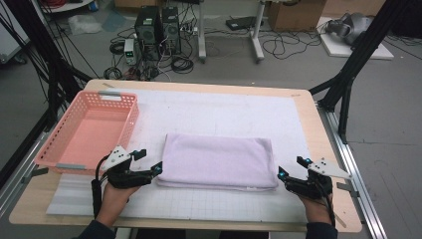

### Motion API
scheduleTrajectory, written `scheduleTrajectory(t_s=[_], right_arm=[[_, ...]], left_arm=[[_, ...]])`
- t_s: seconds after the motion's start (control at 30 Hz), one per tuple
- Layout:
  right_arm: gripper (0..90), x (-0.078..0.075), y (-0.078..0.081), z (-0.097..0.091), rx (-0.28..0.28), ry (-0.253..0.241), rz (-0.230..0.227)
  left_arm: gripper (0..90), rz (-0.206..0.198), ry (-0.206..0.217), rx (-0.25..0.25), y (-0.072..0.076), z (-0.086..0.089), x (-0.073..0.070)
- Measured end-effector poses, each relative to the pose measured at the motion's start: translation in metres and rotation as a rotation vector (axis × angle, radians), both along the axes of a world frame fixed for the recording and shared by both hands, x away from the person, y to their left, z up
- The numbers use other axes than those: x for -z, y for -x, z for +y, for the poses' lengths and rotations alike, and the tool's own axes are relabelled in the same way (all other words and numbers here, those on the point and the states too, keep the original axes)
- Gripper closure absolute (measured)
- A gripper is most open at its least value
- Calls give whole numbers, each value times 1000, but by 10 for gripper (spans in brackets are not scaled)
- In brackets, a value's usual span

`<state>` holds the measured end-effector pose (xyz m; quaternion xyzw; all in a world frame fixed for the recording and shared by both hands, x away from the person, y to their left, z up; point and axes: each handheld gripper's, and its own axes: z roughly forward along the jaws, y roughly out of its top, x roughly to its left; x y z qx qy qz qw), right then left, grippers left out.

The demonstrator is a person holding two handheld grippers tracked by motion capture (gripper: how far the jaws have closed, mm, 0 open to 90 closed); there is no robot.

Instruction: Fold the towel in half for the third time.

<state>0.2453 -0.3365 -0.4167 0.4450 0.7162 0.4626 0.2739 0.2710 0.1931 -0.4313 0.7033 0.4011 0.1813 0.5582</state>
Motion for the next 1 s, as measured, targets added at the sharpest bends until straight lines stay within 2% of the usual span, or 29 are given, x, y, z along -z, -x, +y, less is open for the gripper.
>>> scheduleTrajectory(t_s=[0.2, 0.4, 0.6, 0.7, 0.87, 0.9, 1.0], right_arm=[[196, 0, 0, 0, 6, -5, 2], [185, -1, -6, 5, -13, -8, 10], [173, -5, -19, 19, -66, -10, 12], [173, -12, -30, 33, -116, -10, 17], [173, -19, -46, 51, -152, -8, 21], [174, -21, -53, 61, -172, -4, 27], [174, -23, -66, 81, -211, 17, 44]], left_arm=[[187, 15, -1, 4, 1, -1, 0], [187, 70, -20, 5, 3, -4, 4], [211, 125, -48, 18, 6, -10, 7], [243, 157, -66, 24, 6, -14, 10], [300, 197, -84, 31, 5, -17, 14], [341, 210, -85, 35, 5, -17, 16], [383, 221, -93, 38, 4, -17, 16]])
